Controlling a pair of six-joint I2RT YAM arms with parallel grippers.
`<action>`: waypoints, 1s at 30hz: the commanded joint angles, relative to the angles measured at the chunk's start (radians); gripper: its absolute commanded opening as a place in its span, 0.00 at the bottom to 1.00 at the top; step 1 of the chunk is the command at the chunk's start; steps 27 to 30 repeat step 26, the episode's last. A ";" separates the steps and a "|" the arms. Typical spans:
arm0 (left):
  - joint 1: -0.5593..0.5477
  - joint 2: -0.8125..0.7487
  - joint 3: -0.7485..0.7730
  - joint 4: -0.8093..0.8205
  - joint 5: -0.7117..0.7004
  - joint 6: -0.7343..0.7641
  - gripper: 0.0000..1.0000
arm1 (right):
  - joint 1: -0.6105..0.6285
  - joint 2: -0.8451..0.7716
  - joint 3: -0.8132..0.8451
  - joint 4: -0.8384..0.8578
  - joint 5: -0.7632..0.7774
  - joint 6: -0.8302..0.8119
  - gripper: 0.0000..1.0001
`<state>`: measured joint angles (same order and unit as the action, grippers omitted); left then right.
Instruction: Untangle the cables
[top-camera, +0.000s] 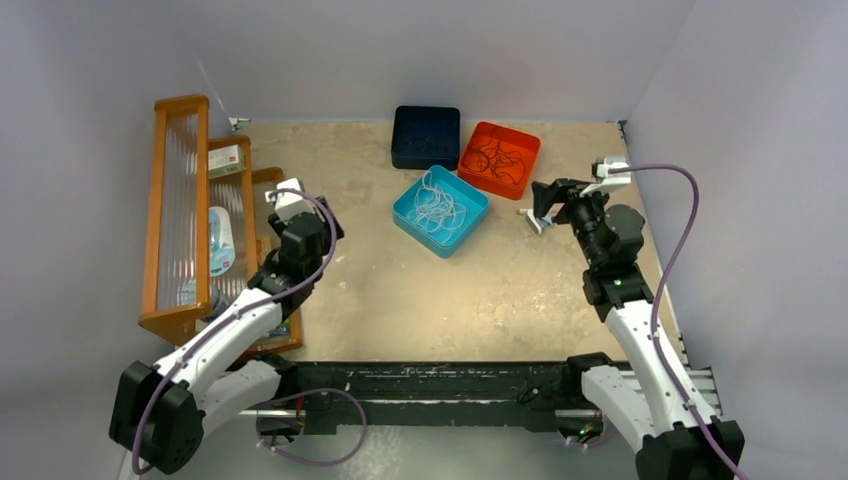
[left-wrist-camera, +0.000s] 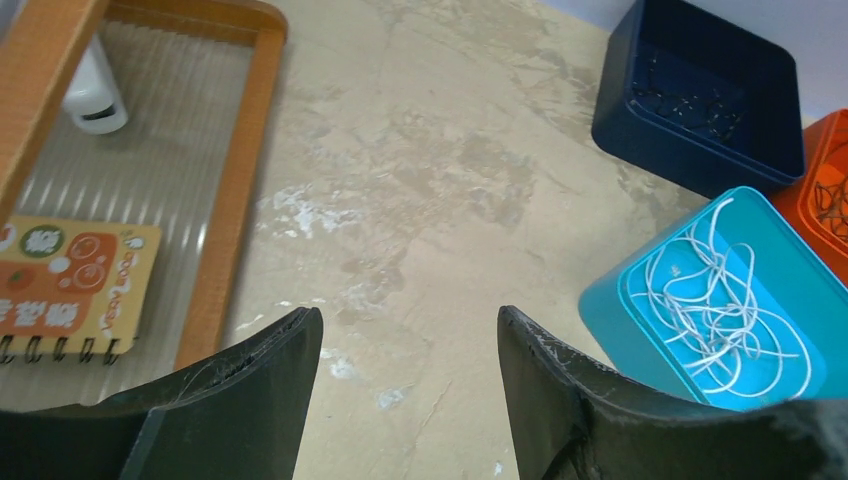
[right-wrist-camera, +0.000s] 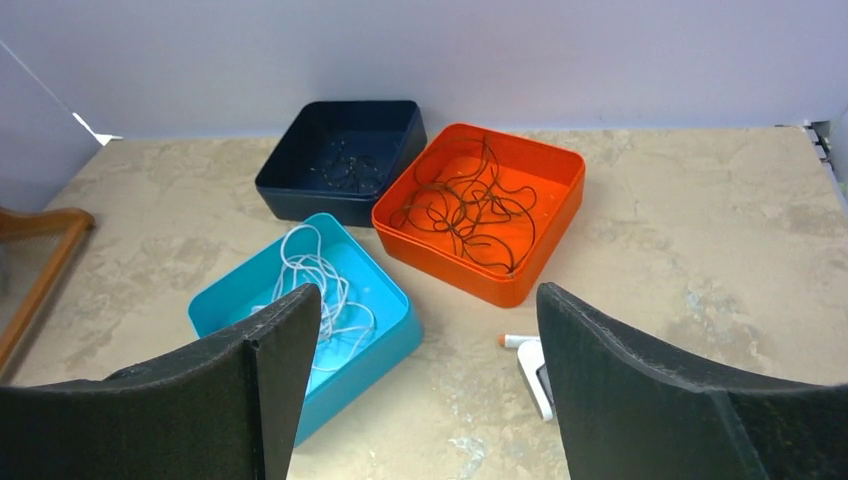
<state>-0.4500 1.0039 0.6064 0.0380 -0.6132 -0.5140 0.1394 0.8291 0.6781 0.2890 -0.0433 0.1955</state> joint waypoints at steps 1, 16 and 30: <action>0.000 -0.075 -0.034 0.063 -0.070 -0.023 0.65 | 0.003 -0.007 -0.010 0.052 0.024 0.020 0.84; 0.000 -0.149 -0.088 0.100 -0.093 0.030 0.68 | 0.003 -0.072 -0.073 0.101 0.137 0.005 0.99; 0.000 -0.189 -0.106 0.100 -0.154 0.053 0.70 | 0.003 -0.082 -0.096 0.116 0.142 0.033 0.99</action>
